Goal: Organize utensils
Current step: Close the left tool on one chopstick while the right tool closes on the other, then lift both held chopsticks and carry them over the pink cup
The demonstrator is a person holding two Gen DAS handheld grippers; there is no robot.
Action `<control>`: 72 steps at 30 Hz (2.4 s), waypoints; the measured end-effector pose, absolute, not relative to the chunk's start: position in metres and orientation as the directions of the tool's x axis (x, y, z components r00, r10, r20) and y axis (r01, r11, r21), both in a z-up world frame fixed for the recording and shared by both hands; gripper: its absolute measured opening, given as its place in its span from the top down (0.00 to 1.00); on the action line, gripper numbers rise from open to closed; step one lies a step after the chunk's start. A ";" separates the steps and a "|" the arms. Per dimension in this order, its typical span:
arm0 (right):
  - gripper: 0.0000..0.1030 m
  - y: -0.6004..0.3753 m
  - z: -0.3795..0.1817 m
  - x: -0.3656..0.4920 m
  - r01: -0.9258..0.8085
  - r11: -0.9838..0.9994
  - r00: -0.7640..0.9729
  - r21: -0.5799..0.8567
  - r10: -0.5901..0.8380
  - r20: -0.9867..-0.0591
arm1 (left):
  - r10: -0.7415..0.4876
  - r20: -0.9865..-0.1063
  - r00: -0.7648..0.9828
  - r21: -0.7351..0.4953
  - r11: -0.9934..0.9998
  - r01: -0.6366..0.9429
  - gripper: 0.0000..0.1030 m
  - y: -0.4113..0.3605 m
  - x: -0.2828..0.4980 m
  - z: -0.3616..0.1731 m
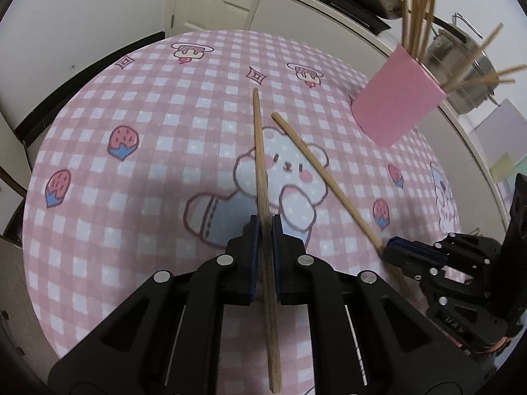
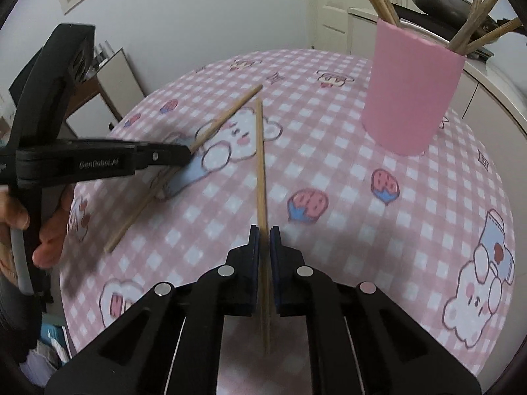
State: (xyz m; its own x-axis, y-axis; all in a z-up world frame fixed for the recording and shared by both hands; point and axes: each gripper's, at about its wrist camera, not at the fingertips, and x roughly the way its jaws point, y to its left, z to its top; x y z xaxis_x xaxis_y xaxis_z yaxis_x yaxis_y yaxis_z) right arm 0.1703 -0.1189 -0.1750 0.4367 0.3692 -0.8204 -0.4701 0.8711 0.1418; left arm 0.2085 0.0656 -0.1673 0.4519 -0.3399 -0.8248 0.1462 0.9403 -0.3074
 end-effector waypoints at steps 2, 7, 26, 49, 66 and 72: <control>0.82 -0.116 -0.175 0.182 -0.468 0.868 0.426 0.166 0.386 -0.818 | -0.342 -0.831 0.438 -0.313 0.939 0.139 0.92 0.063 0.219 -0.167; 0.78 -0.101 -0.175 0.209 -0.476 0.860 0.419 0.183 0.405 -0.813 | -0.336 -0.834 0.438 -0.320 0.941 0.113 0.92 0.064 0.236 -0.166; 0.90 -0.072 -0.182 0.271 -0.522 0.848 0.413 0.095 0.349 -0.841 | -0.232 -0.860 0.454 -0.186 0.972 0.143 0.49 0.045 0.284 -0.163; 0.96 -0.092 -0.124 0.231 -0.524 0.841 0.534 0.136 0.448 -0.717 | -0.313 -0.748 0.585 -0.201 0.947 0.250 0.94 0.019 0.245 -0.100; 0.96 -0.112 -0.031 0.163 -0.527 0.850 0.750 0.025 0.478 -0.458 | -0.401 -0.508 0.763 -0.190 0.915 0.355 0.94 0.005 0.168 0.002; 0.96 -0.132 -0.017 0.158 -0.497 0.867 0.793 0.014 0.461 -0.398 | -0.415 -0.462 0.784 -0.187 0.909 0.371 0.94 -0.004 0.162 0.017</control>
